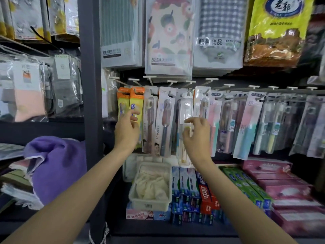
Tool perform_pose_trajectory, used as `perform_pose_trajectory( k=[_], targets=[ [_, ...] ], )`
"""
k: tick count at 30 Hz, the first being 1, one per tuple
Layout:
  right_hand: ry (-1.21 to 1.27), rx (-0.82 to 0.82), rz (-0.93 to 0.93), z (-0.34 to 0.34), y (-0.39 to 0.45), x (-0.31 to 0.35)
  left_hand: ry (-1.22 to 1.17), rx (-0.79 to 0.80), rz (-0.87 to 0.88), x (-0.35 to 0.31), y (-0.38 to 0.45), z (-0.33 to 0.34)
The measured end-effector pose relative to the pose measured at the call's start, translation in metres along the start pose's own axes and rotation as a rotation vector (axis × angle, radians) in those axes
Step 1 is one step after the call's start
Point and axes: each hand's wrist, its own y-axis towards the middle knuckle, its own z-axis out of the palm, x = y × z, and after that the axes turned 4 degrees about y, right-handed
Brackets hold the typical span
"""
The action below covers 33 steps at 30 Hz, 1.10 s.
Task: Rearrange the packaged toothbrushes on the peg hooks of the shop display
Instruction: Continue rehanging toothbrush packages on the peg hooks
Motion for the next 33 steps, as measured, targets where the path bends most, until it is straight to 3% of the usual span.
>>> perform_pose_trajectory(
  k=[2, 4, 6, 13, 20, 25, 33],
  targets=[
    [-0.017, -0.003, 0.152, -0.009, 0.006, -0.02, 0.017, 0.014, 0.027, -0.006, -0.005, 0.008],
    [0.067, 0.195, 0.365, -0.009, 0.005, -0.034, 0.019, 0.044, 0.041, -0.011, -0.01, 0.02],
    [0.157, 0.369, 0.463, -0.003, -0.001, -0.045, -0.002, 0.082, 0.045, -0.017, -0.017, 0.031],
    [0.512, 0.565, 0.524, -0.04, 0.007, -0.07, -0.072, 0.34, 0.028, -0.038, -0.052, 0.059],
    [0.407, 0.706, 0.422, -0.085, 0.027, -0.076, -0.256, 0.453, -0.053, -0.065, -0.061, 0.082],
    [0.174, 0.608, 0.327, -0.096, 0.038, -0.077, -0.245, 0.471, -0.012, -0.074, -0.059, 0.089],
    [0.259, 0.651, 0.364, -0.07, 0.018, -0.075, -0.33, 0.425, -0.082, -0.069, -0.054, 0.09]
  ],
)
